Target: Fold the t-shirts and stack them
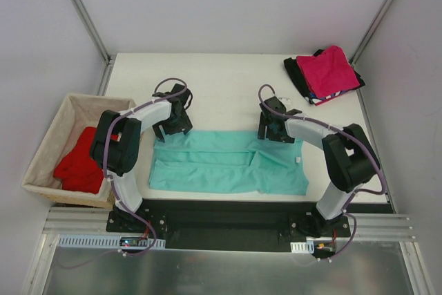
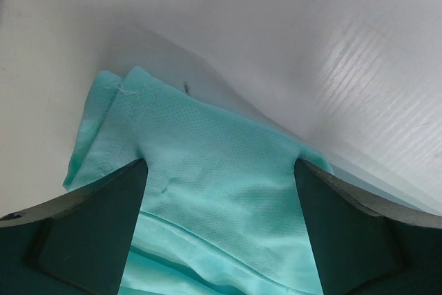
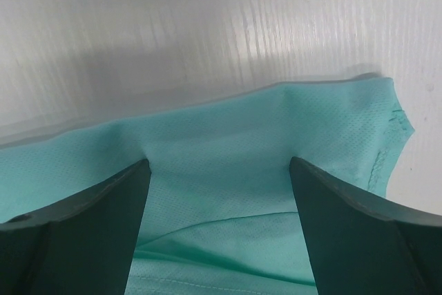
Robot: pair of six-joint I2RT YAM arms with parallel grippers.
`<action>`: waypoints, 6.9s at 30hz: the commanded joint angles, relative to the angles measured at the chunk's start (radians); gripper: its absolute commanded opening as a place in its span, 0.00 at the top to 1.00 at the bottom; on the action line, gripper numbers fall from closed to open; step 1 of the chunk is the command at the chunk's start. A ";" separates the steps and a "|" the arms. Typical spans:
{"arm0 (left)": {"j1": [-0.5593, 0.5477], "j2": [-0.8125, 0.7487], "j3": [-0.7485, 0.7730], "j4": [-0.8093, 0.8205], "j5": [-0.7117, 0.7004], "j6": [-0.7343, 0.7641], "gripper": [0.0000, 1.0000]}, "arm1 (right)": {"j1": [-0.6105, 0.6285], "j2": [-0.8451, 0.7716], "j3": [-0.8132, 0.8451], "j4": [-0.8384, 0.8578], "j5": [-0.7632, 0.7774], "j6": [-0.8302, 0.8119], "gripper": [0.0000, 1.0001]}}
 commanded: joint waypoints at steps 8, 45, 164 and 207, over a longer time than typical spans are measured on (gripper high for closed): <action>0.062 0.091 0.154 -0.029 -0.015 0.069 0.11 | -0.084 0.126 0.183 -0.092 -0.061 -0.052 0.14; 0.094 -0.105 0.294 -0.087 0.142 0.192 0.07 | -0.037 -0.007 0.449 -0.287 -0.075 -0.210 0.16; 0.074 -0.062 0.211 -0.075 0.105 0.195 0.08 | 0.026 -0.013 0.068 -0.193 0.076 -0.047 0.54; 0.059 -0.050 0.202 -0.075 0.094 0.190 0.08 | 0.190 -0.078 -0.009 -0.252 0.150 0.028 0.69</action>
